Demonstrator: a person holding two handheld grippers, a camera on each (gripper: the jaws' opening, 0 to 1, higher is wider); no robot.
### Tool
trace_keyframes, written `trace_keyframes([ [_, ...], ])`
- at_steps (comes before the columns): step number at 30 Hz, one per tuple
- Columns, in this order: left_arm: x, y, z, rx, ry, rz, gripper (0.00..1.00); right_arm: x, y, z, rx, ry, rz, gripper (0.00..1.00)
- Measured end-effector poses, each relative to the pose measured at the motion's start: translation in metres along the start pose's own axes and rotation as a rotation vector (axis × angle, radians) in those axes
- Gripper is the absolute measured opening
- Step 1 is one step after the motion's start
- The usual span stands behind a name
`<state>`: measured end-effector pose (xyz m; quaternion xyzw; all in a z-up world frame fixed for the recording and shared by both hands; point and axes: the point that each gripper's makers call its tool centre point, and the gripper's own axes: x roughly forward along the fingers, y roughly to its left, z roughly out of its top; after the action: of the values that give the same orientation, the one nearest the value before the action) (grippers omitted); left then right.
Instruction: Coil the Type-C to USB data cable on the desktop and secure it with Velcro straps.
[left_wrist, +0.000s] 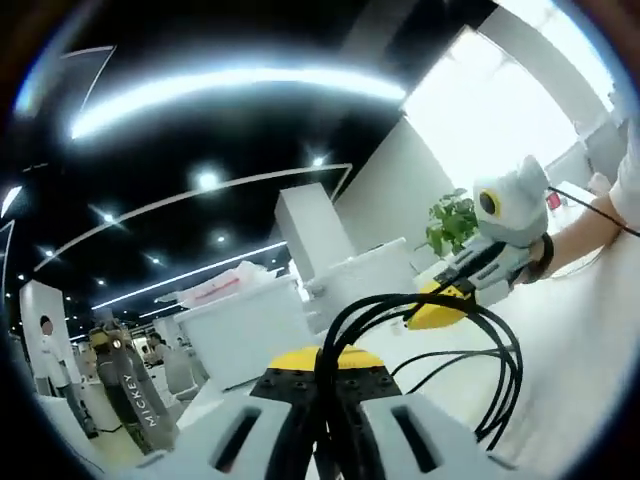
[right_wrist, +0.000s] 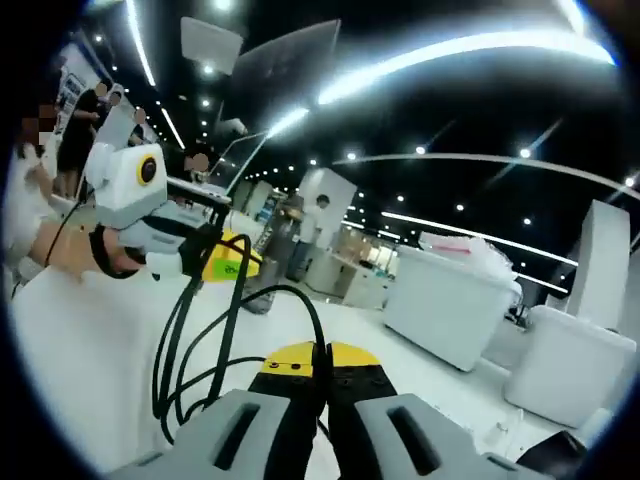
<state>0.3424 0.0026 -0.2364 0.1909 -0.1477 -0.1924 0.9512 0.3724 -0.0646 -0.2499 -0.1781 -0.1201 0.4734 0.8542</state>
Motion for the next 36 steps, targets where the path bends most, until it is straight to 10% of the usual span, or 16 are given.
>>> trace_keyframes([
  [18,0.004,-0.007,-0.018,-0.068,0.038,-0.026,0.10,0.000,0.017,0.016,0.003,-0.059,0.073,0.02],
  [28,0.003,-0.004,-0.024,0.024,0.085,-0.027,0.04,-0.001,0.036,0.020,0.221,-0.103,0.201,0.04],
  [33,0.003,0.001,-0.029,0.060,0.116,-0.014,0.04,-0.009,0.011,0.042,0.507,-0.192,0.194,0.17],
  [36,0.002,0.002,-0.022,0.049,0.097,-0.008,0.04,-0.008,-0.016,0.026,0.444,-0.137,0.096,0.17],
])
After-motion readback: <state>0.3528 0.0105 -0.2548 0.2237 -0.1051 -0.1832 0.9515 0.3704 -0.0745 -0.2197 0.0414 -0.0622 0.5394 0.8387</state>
